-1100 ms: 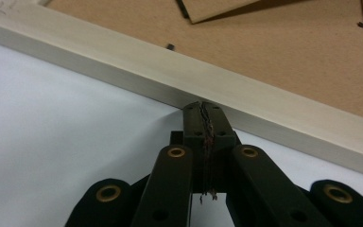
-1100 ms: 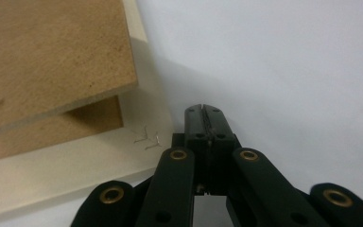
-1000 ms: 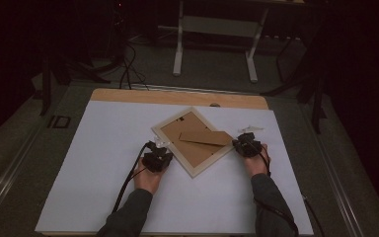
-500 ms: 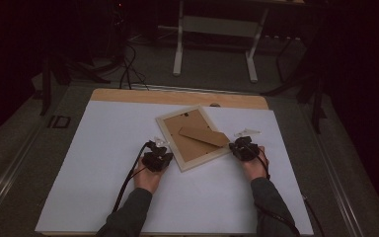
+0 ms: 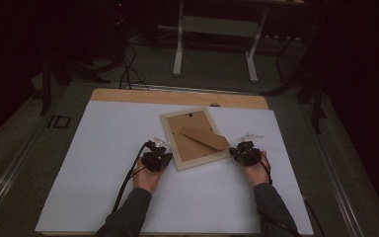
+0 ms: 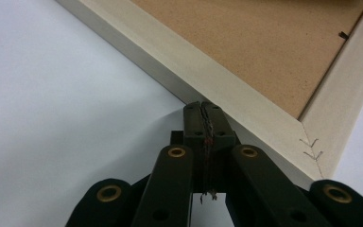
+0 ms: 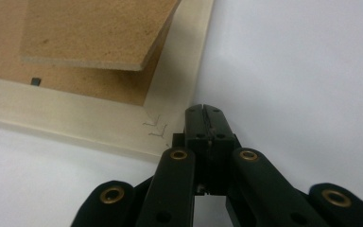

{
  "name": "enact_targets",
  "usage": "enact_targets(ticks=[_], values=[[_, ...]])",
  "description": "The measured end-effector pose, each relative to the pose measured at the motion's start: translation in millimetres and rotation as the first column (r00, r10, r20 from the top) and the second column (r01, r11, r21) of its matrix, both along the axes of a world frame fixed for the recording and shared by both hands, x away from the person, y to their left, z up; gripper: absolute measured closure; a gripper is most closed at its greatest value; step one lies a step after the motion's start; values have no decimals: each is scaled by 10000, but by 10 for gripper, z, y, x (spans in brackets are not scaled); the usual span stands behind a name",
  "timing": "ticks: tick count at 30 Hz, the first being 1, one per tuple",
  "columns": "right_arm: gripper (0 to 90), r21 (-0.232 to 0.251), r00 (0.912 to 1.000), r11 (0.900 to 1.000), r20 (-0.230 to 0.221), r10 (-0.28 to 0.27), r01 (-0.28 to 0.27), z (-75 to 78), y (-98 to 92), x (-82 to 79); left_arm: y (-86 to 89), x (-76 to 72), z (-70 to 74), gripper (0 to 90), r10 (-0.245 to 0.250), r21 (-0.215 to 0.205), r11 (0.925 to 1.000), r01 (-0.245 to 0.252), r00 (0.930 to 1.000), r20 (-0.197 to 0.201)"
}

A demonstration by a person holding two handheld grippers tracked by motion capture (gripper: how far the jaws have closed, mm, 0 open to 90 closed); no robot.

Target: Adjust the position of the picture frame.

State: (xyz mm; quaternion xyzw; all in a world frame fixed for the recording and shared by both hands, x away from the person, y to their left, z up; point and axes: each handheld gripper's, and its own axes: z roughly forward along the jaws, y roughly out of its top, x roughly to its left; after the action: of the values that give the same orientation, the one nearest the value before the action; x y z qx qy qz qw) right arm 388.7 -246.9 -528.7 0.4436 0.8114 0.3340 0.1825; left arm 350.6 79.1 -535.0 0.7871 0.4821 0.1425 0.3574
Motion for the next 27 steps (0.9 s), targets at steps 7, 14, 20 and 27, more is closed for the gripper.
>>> enact_targets(ticks=[7,14,20,27], values=[[900,-37,9994,9994,6,346,-346,0,-9,-114,32,-5,-1,900,-42,34,10000,42,10000,22],[900,-65,9984,9984,51,570,-570,-3,7,-224,62,4,2,900,21,64,10000,-21,10000,19],[900,-56,9975,9975,71,698,-697,-7,26,-329,72,15,1,900,176,146,9997,-177,9998,98],[900,-86,9941,9942,151,1076,-1075,2,45,-471,105,28,-1,900,231,132,9996,-232,9997,122]])
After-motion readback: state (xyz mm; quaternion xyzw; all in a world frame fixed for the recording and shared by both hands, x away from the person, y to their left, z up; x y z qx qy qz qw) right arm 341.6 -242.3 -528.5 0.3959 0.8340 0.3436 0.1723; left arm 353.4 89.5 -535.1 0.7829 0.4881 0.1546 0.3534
